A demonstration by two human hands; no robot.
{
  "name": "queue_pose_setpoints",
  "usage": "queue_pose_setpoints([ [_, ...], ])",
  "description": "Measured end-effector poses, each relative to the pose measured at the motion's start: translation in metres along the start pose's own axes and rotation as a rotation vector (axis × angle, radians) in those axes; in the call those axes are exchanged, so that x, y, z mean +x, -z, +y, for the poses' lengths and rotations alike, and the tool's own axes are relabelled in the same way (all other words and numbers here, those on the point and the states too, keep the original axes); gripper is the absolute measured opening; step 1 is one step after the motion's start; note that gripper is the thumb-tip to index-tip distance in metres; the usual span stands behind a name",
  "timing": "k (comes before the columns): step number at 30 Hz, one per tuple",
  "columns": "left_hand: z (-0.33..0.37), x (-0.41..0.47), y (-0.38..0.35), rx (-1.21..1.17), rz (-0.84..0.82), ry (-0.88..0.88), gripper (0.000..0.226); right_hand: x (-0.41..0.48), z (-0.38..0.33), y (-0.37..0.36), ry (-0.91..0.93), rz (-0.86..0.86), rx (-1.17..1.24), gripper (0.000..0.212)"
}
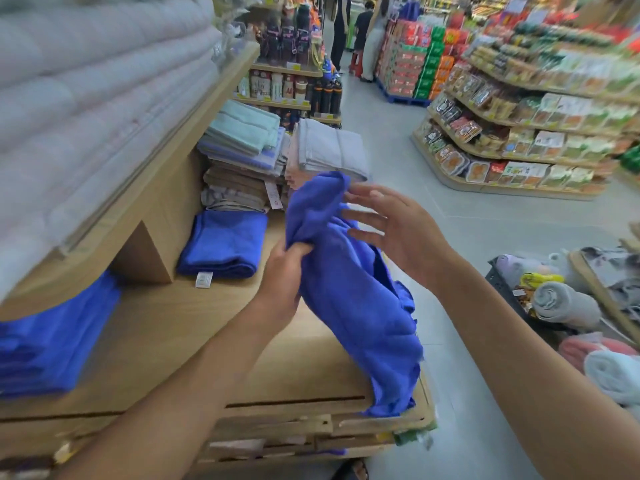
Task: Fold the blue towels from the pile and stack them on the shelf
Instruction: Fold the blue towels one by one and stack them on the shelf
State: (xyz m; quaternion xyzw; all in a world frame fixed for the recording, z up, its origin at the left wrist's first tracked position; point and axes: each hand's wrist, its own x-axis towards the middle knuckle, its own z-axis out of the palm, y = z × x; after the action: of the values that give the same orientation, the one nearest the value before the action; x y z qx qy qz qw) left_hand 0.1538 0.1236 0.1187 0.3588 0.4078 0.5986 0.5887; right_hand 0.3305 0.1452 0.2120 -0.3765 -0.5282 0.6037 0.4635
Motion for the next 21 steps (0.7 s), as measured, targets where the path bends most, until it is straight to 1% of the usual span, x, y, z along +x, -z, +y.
queue_pose_setpoints([
  [2, 0.013, 0.009, 0.040, -0.041, 0.132, 0.076, 0.028, 0.001, 0.024, 0.005, -0.018, 0.026, -0.309, 0.021],
  [3, 0.013, 0.012, 0.060, 0.013, 0.195, 0.134, 0.026, 0.001, 0.041, 0.005, -0.055, 0.037, -0.476, 0.022],
  [5, 0.001, 0.012, 0.098, 0.249, 0.273, 0.283, 0.025, -0.004, 0.083, -0.003, -0.166, -0.014, -0.727, 0.032],
  [7, -0.023, 0.003, 0.123, 0.389, 0.253, 0.403, 0.029, -0.013, 0.124, -0.015, -0.257, -0.150, -0.874, 0.052],
  [9, -0.042, -0.010, 0.140, 0.417, 0.240, 0.385, 0.028, -0.023, 0.156, -0.033, -0.290, -0.269, -1.055, 0.078],
  [10, -0.046, -0.015, 0.144, 0.421, 0.247, 0.354, 0.028, -0.025, 0.168, -0.041, -0.298, -0.266, -1.146, 0.088],
  [12, -0.047, -0.021, 0.148, 0.408, 0.262, 0.319, 0.032, -0.026, 0.186, -0.050, -0.274, -0.157, -1.284, 0.093],
  [13, -0.047, -0.024, 0.150, 0.395, 0.270, 0.310, 0.032, -0.024, 0.191, -0.052, -0.278, -0.117, -1.304, 0.090],
  [14, -0.047, -0.025, 0.152, 0.394, 0.275, 0.299, 0.034, -0.020, 0.190, -0.053, -0.304, -0.116, -1.304, 0.080],
  [15, -0.049, -0.027, 0.155, 0.403, 0.270, 0.282, 0.036, -0.016, 0.186, -0.053, -0.327, -0.152, -1.301, 0.064],
  [17, -0.054, -0.030, 0.161, 0.463, 0.253, 0.218, 0.041, -0.002, 0.166, -0.045, -0.323, -0.240, -1.340, 0.022],
  [18, -0.056, -0.032, 0.165, 0.499, 0.265, 0.173, 0.041, 0.008, 0.150, -0.040, -0.313, -0.264, -1.351, 0.022],
  [19, -0.058, -0.034, 0.168, 0.516, 0.285, 0.127, 0.040, 0.020, 0.131, -0.034, -0.303, -0.259, -1.347, 0.030],
  [20, -0.061, -0.035, 0.172, 0.524, 0.308, 0.083, 0.038, 0.032, 0.110, -0.029, -0.299, -0.232, -1.330, 0.031],
  [21, -0.063, -0.035, 0.175, 0.530, 0.325, 0.051, 0.037, 0.047, 0.089, -0.025, -0.251, -0.171, -1.314, 0.025],
])
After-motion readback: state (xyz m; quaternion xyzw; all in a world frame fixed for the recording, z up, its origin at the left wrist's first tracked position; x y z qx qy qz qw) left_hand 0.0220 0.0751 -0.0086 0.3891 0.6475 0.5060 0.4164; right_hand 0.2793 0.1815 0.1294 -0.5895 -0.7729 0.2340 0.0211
